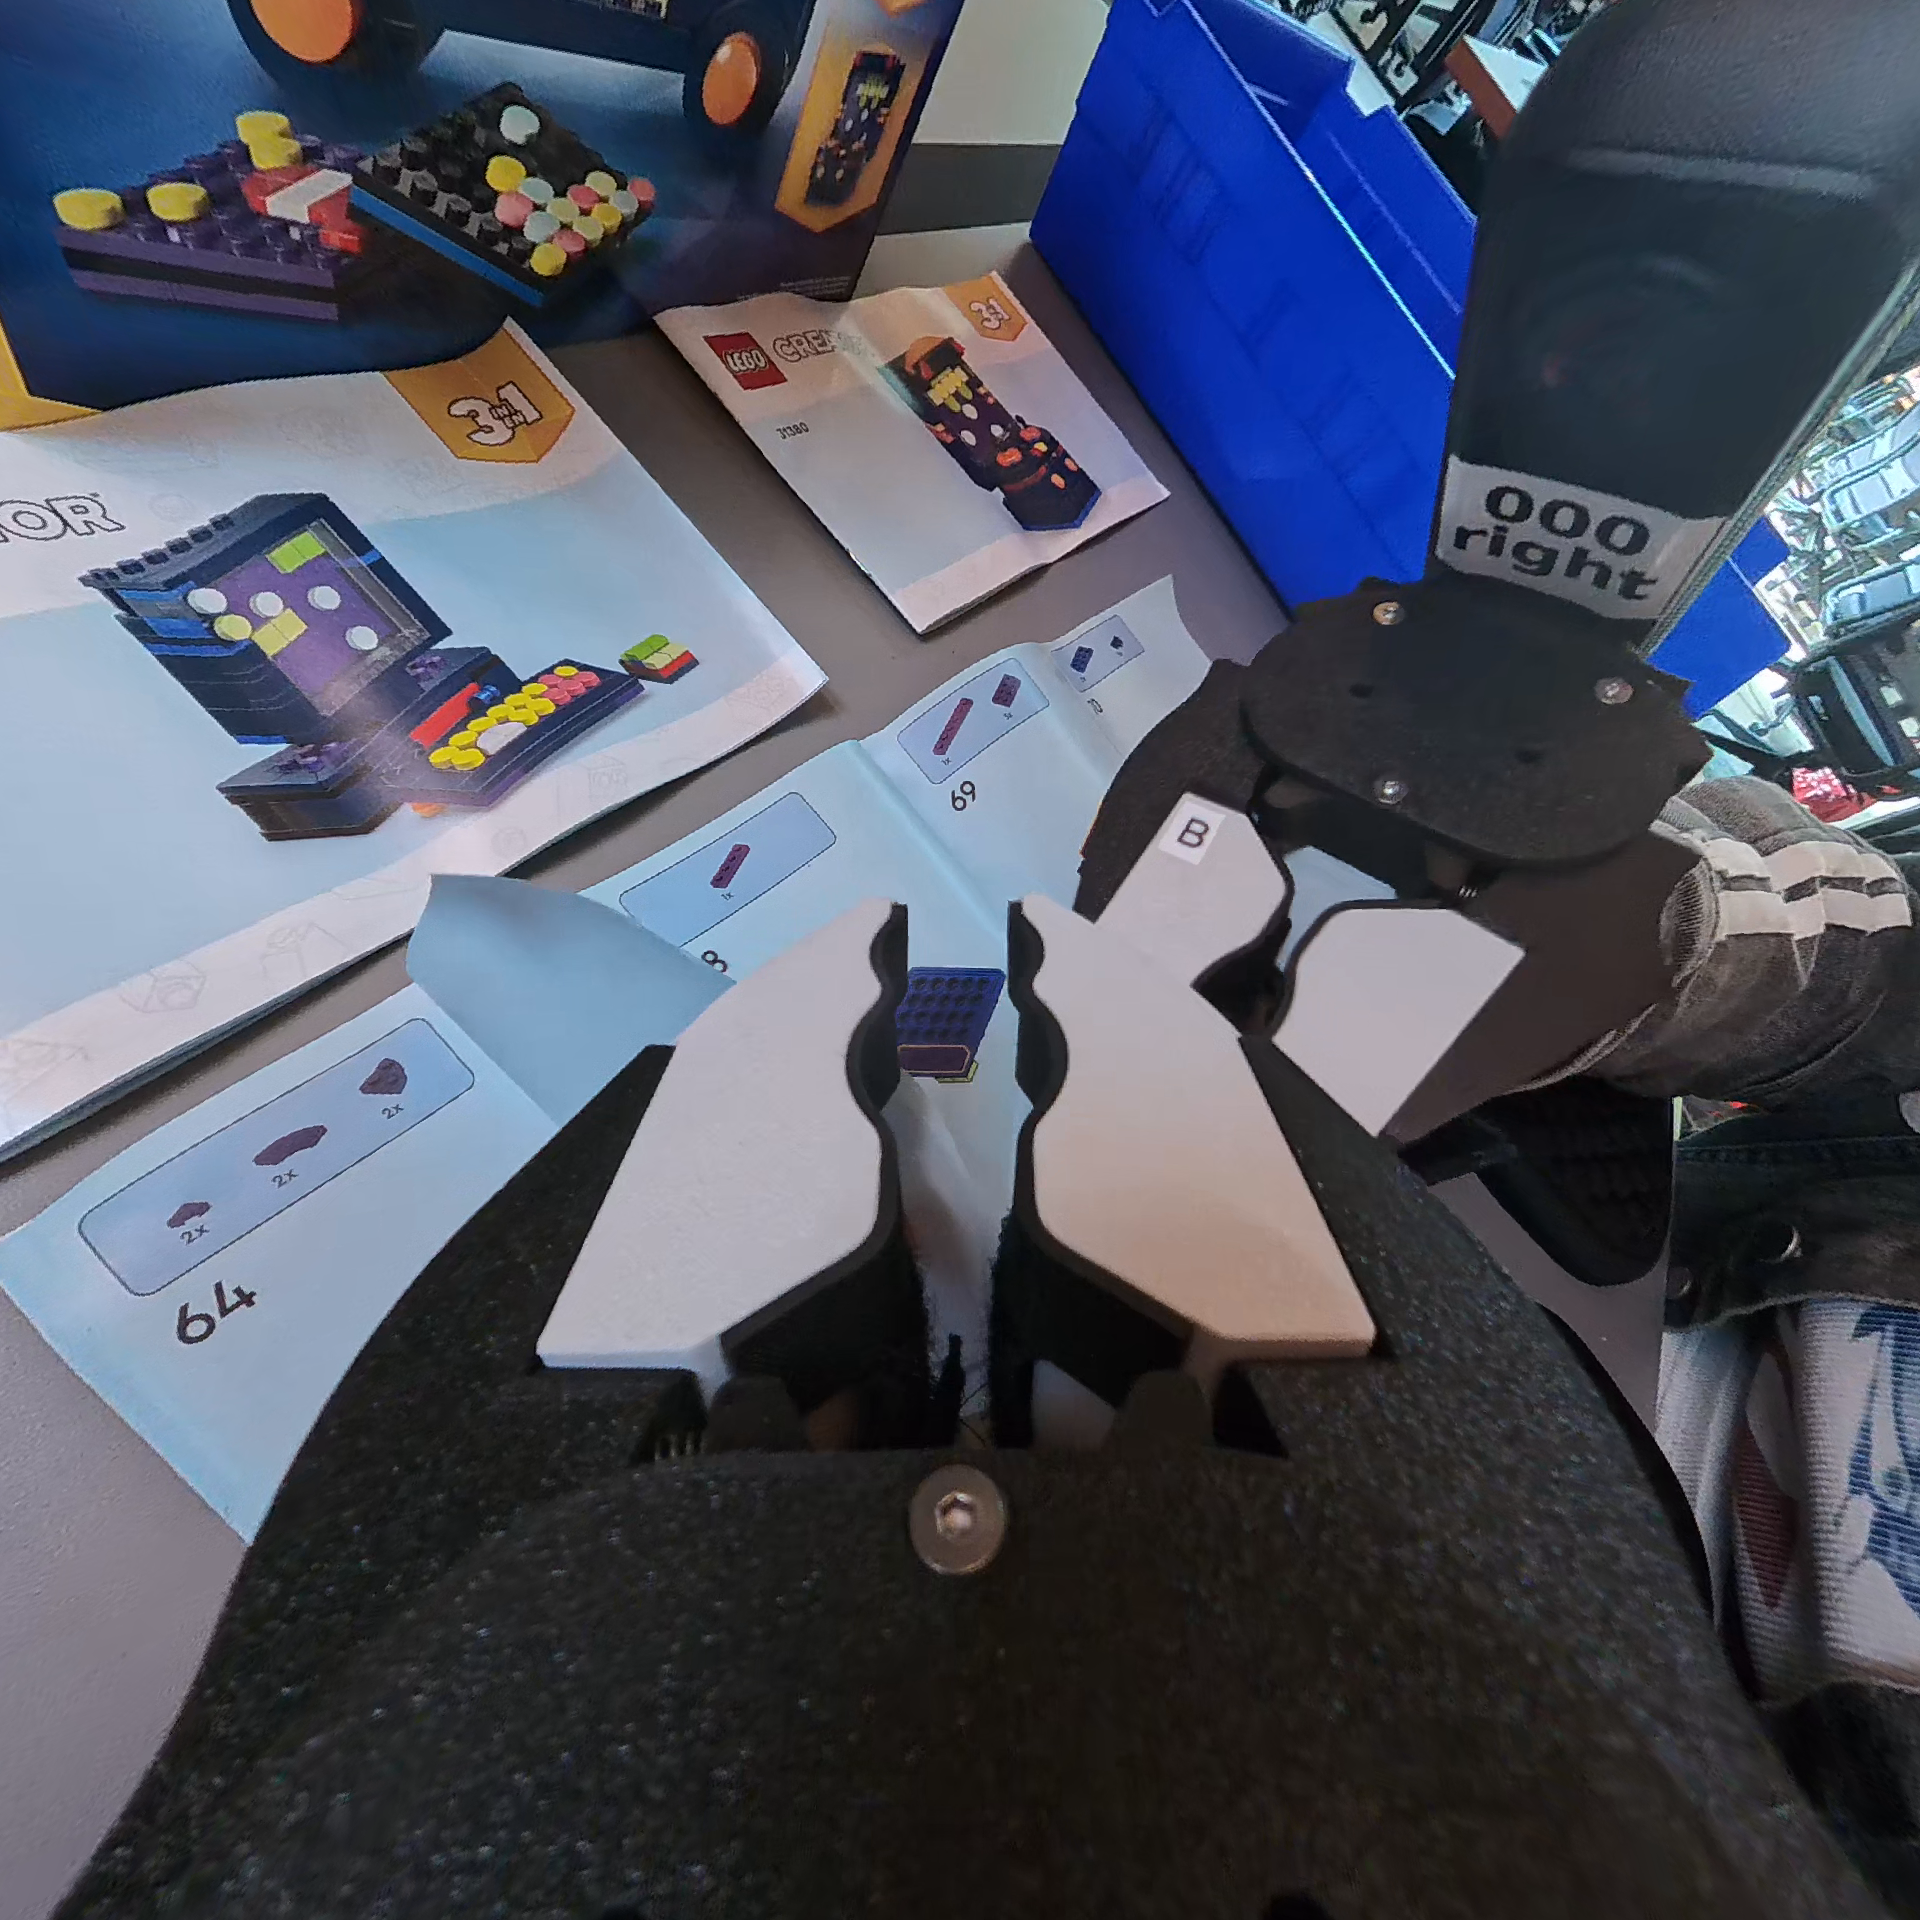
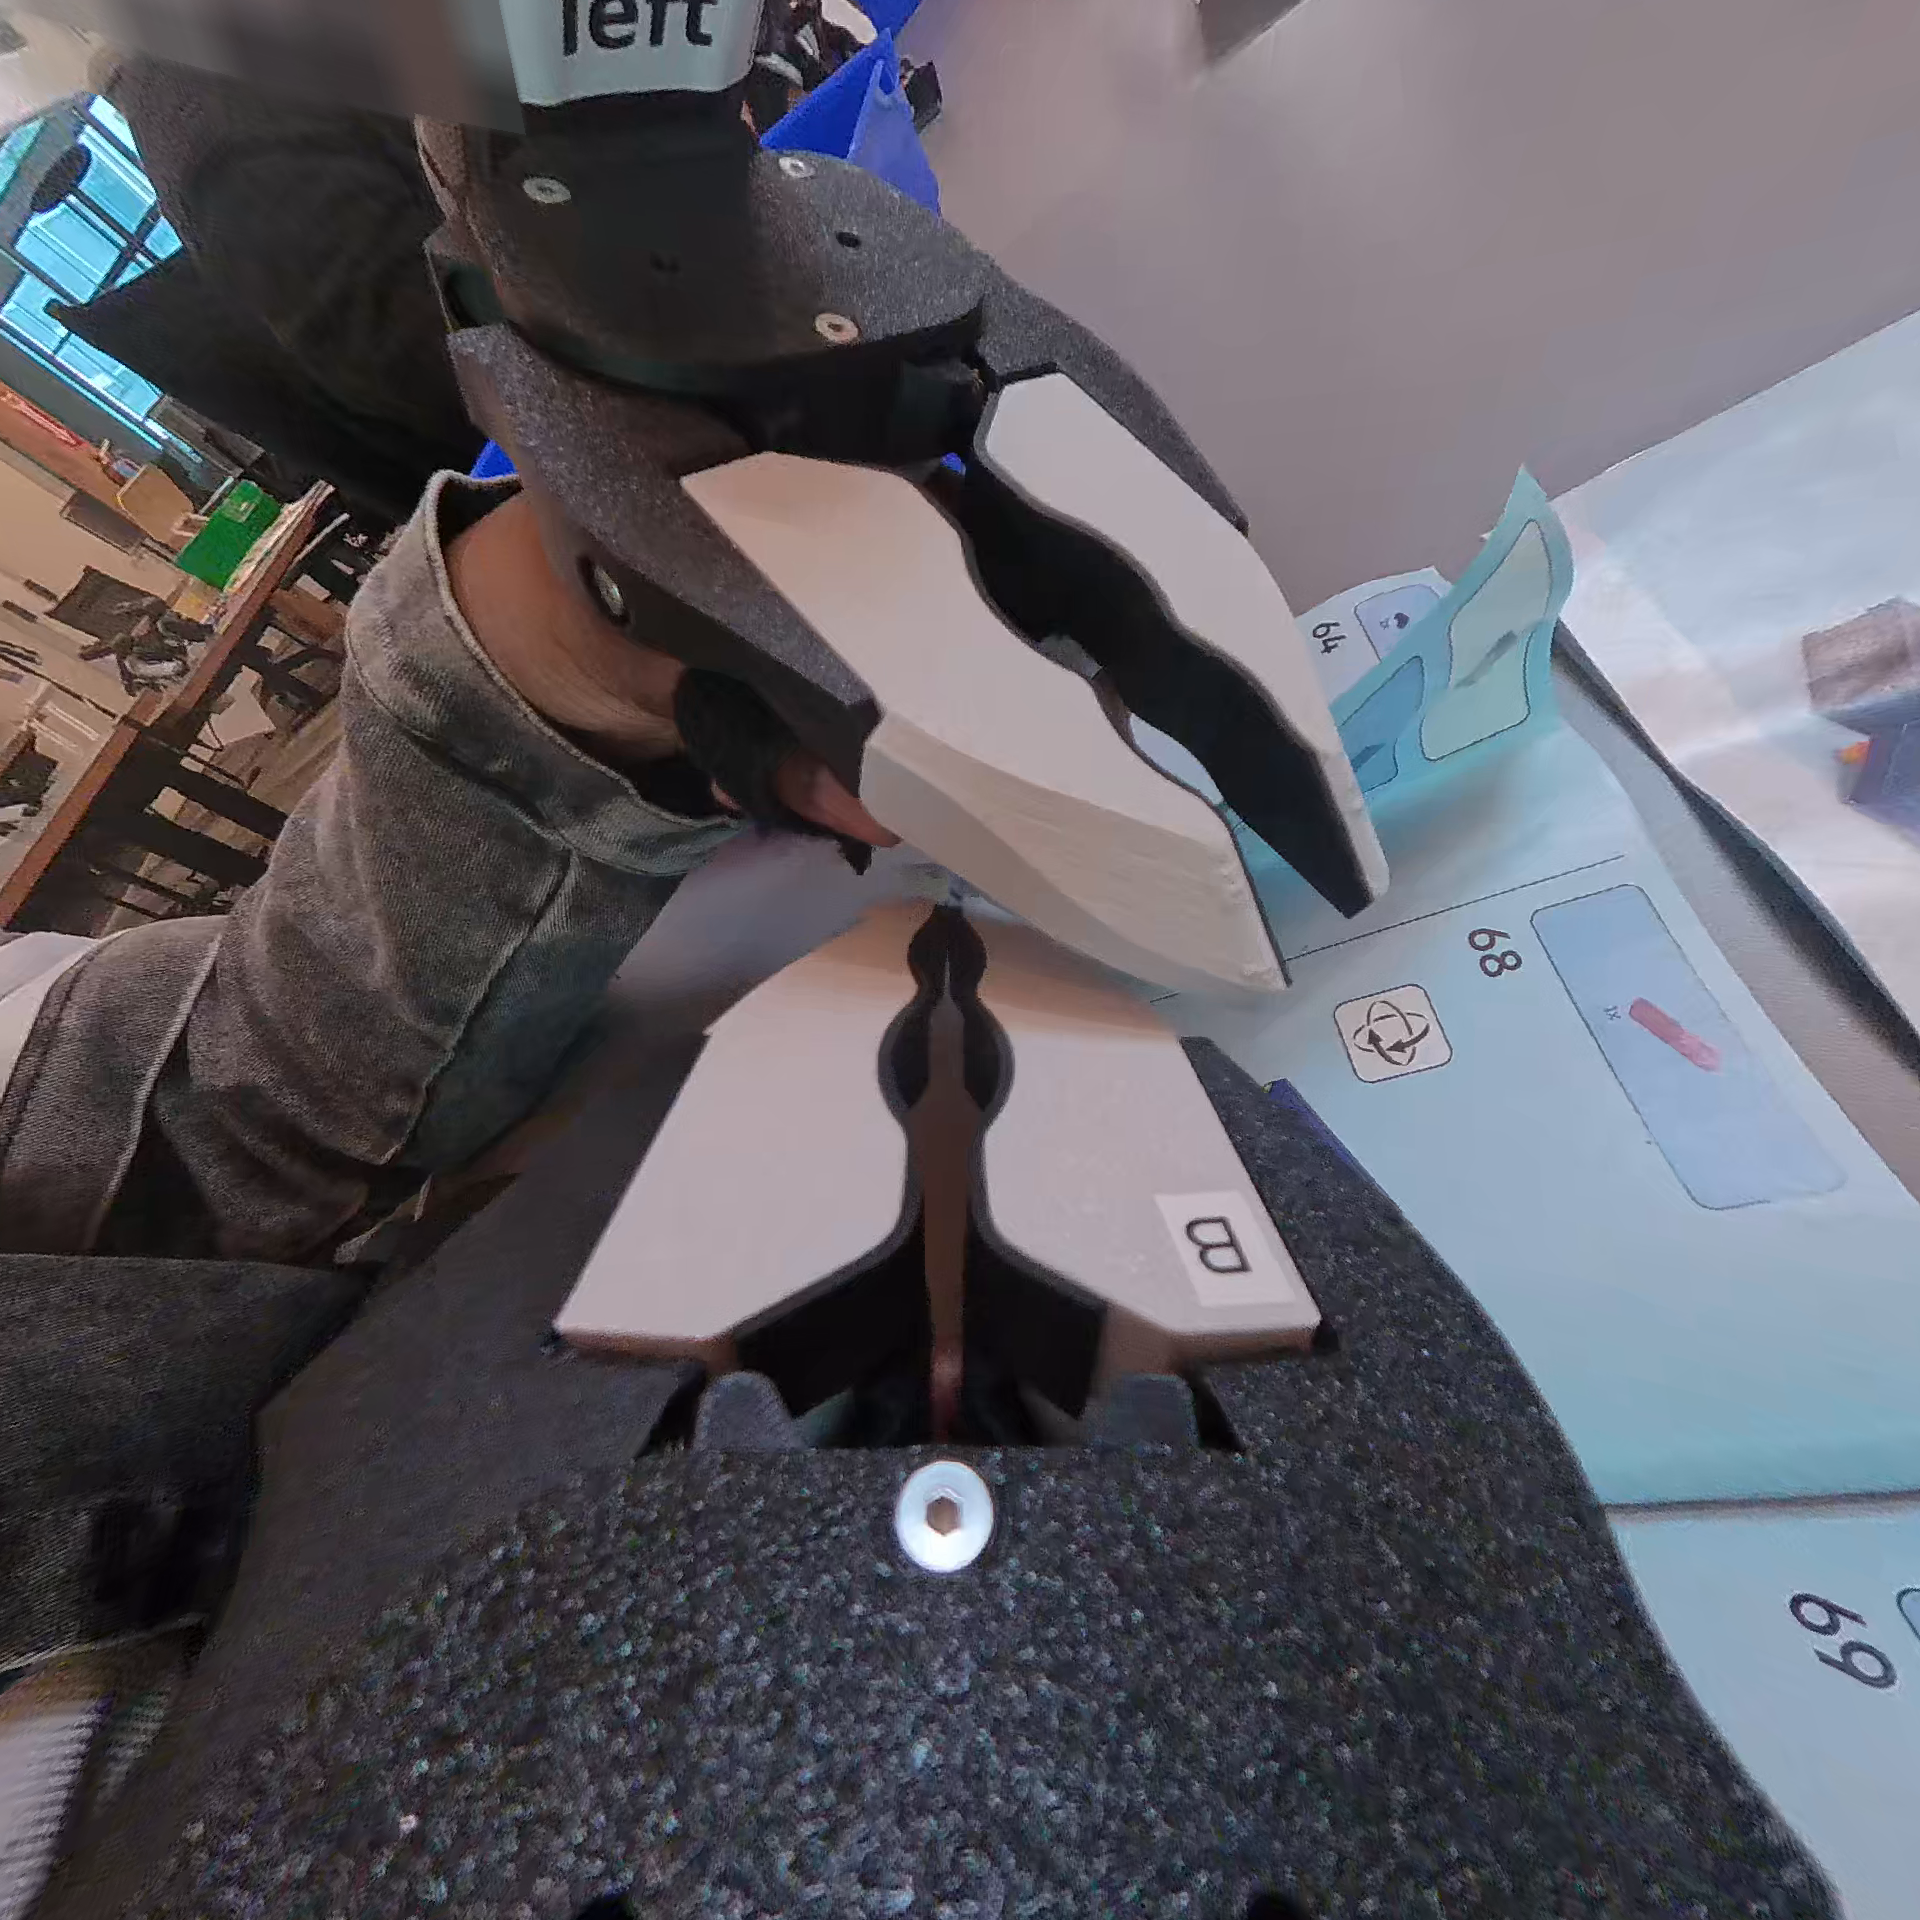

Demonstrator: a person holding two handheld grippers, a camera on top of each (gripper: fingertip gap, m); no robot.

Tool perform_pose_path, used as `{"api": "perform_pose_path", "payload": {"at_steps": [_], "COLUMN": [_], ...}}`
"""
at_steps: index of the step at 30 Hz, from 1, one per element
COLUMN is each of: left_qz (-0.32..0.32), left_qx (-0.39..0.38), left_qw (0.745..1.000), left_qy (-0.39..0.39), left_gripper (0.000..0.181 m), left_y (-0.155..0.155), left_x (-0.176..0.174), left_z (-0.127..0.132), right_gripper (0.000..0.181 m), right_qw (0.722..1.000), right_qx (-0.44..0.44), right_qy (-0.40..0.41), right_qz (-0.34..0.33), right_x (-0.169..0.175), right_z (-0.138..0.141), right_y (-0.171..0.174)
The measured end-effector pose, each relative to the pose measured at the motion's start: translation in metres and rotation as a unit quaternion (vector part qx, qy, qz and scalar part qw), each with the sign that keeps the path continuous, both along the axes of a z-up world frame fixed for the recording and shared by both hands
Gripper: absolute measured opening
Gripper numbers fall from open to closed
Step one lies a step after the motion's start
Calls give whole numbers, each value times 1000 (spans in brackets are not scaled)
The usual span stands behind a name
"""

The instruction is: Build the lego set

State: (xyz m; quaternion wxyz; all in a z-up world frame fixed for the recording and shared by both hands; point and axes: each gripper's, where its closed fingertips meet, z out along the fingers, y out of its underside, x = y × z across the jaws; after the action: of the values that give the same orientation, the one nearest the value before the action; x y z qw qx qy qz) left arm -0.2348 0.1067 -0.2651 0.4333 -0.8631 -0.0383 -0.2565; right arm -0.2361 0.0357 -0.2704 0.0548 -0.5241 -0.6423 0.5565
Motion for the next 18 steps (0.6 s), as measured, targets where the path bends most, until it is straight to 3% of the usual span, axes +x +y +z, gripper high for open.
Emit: {"api": "perform_pose_path", "payload": {"at_steps": [12,18], "left_qz": [29,83], "left_qx": [8,6], "left_qw": [999,991], "left_qy": [28,103], "left_gripper": [19,20], "left_y": [-8,-24], "left_x": [-17,-47], "left_z": [10,22], "right_gripper": [0,0], "right_qw": [1000,999], "right_qx": [9,28], "right_qy": [15,23], "right_qz": [-10,-37], "right_x": [7,32], "right_z": [10,21], "right_y": [11,38]}}
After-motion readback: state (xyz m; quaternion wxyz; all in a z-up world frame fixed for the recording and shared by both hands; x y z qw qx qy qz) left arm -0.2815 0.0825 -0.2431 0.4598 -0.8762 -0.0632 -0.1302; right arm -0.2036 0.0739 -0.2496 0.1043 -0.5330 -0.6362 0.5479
